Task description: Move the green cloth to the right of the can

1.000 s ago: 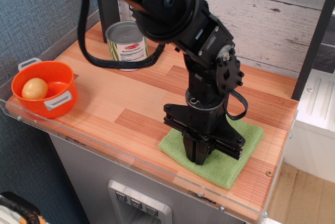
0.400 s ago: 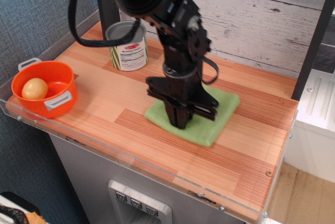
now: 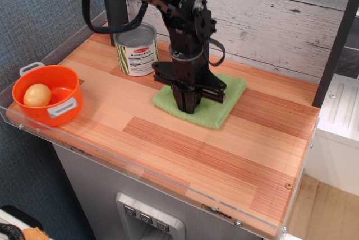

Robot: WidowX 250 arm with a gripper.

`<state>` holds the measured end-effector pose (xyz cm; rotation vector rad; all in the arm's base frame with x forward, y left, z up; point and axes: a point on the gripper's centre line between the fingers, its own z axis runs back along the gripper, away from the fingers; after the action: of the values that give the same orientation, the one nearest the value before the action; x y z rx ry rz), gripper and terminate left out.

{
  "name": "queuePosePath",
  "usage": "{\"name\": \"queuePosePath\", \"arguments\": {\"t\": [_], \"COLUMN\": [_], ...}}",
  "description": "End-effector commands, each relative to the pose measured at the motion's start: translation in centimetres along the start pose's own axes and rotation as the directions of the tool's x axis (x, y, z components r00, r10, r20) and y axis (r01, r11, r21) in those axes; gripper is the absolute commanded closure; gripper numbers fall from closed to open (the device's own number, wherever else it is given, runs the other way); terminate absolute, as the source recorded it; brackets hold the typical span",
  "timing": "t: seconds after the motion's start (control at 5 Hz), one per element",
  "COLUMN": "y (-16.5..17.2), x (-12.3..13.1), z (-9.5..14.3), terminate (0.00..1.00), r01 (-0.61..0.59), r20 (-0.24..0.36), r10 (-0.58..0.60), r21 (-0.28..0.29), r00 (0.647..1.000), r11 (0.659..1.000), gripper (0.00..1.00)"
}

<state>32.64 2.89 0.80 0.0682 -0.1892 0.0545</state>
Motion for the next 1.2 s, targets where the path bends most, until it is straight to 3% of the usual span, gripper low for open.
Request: {"name": "queuePosePath", "arguments": {"t": [0.0,0.4,0.6,1.0], "y": [2.1,2.8,3.1,3.3], "x": [1.6,2.1,2.5,3.7], "z": [-1.0,-0.4,1.0,4.7], "terminate": [0.0,0.0,0.0,0.0], "r01": [-0.013,-0.008,0.011,-0.011], "r20": [-0.006,-0.002,0.035,0.118], "r10": [0.013,0.008,-0.011,0.014], "r21": [0.018,0.022,0.015,-0.02], "r00": [1.0,1.0,0.999,0.993], "r11": [1.0,1.0,1.0,1.0], "gripper": [1.0,1.0,0.0,0.0]}}
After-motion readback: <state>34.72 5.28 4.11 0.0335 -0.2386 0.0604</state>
